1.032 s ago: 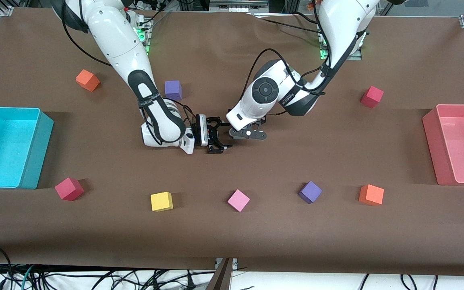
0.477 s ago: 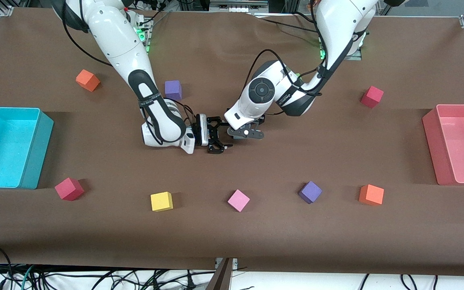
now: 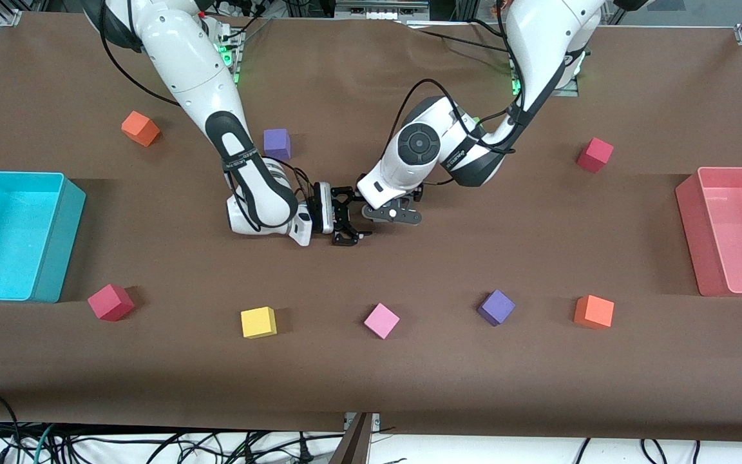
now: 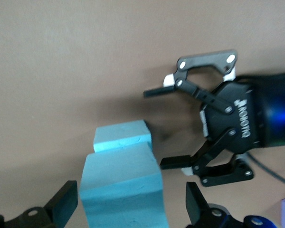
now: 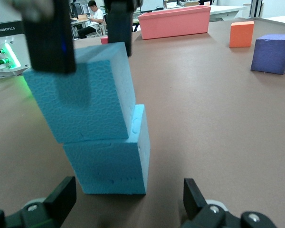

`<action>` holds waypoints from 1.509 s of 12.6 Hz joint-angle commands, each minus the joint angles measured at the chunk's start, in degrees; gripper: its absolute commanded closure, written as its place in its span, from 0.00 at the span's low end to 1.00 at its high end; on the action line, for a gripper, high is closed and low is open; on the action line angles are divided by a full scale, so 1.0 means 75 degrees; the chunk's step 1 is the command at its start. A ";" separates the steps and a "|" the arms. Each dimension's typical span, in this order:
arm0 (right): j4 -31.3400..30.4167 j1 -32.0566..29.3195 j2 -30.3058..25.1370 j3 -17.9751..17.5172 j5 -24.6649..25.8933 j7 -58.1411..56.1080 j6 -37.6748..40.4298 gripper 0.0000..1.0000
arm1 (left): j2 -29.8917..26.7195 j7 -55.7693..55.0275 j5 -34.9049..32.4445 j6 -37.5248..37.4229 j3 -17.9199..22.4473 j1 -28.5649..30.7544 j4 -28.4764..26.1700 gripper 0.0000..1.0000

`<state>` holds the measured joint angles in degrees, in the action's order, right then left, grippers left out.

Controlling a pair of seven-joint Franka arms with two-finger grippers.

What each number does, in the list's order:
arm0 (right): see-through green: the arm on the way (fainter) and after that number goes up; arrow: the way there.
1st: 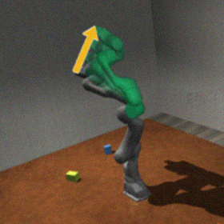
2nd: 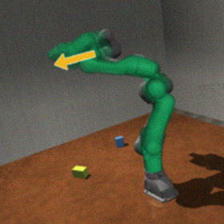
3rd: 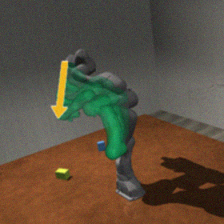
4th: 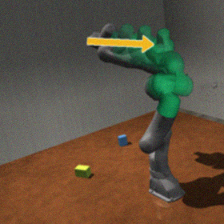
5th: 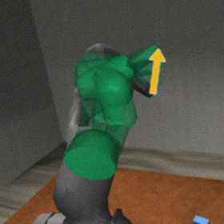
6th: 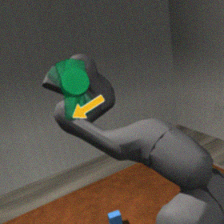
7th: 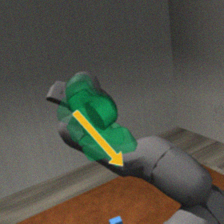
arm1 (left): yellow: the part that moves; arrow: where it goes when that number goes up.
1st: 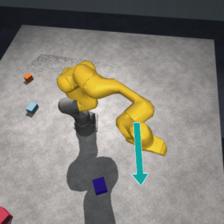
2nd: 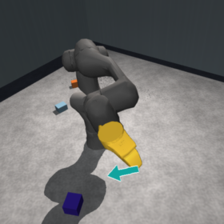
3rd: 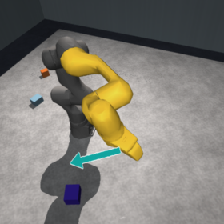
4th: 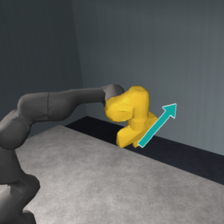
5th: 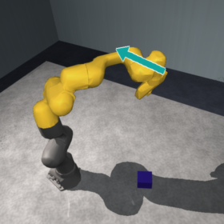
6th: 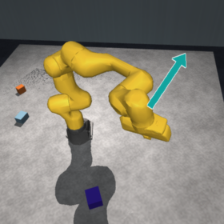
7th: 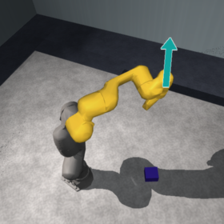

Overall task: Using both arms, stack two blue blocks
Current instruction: 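Open the left gripper and raise it away from the stack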

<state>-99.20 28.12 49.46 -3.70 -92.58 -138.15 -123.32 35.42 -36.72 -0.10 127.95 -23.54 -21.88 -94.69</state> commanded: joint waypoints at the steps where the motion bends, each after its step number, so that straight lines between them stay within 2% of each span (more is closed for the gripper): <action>1: -0.0179 0.0048 -0.0185 -0.0011 -0.0171 -0.0166 -0.0104 0.00 | -0.0619 -0.0120 -0.0115 -0.0511 -0.0001 0.0104 0.0051 0.00; 3: -0.0191 0.0048 -0.0185 -0.0011 -0.0171 -0.0166 -0.0104 0.00 | -0.1193 -0.0039 -0.0150 -0.1306 0.0010 0.0245 0.0063 0.00; 5: -0.0179 0.0048 -0.0185 -0.0011 -0.0171 -0.0166 -0.0104 0.00 | -0.1685 -0.0015 -0.0209 -0.2615 -0.0001 0.0502 0.0343 0.00; 7: -0.0179 0.0048 -0.0185 -0.0011 -0.0171 -0.0166 -0.0115 0.00 | -0.2026 0.0067 -0.0221 -0.4185 0.0010 0.0666 0.0950 0.00; 9: -0.0133 0.0048 -0.0208 0.0001 -0.0160 -0.0096 -0.0162 0.00 | -0.2226 0.0813 -0.0221 -0.5663 0.0022 0.1133 0.1665 0.00; 12: 0.0124 0.0001 -0.0278 0.0141 0.0015 0.0068 -0.0221 0.00 | -0.2752 0.2045 -0.0139 -0.6581 0.0010 0.2281 0.2196 0.00; 13: 0.0311 0.0013 -0.0325 0.0316 0.0341 0.0312 -0.0221 0.00 | -0.2975 0.2175 -0.0162 -0.6607 0.0022 0.2749 0.2196 0.00; 15: 0.0698 0.0001 -0.0430 0.0574 0.1463 0.1398 -0.0174 0.00 | -0.3210 0.2305 -0.0186 -0.6572 0.0057 0.3361 0.2208 0.00; 17: 0.1003 -0.0034 -0.0594 0.0925 0.2612 0.2407 -0.0034 0.00 | -0.3607 0.3061 -0.0092 -0.6421 0.1152 0.3247 0.1952 0.00; 19: 0.1599 -0.0081 -0.0606 0.1358 0.3306 0.3379 0.0526 0.00 | -0.4018 0.4410 -0.0080 -0.6198 0.2220 0.2698 0.1401 0.00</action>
<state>-90.40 27.78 45.38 4.15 -71.98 -118.88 -123.03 9.36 -10.29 -0.51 79.65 -13.06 2.12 -79.15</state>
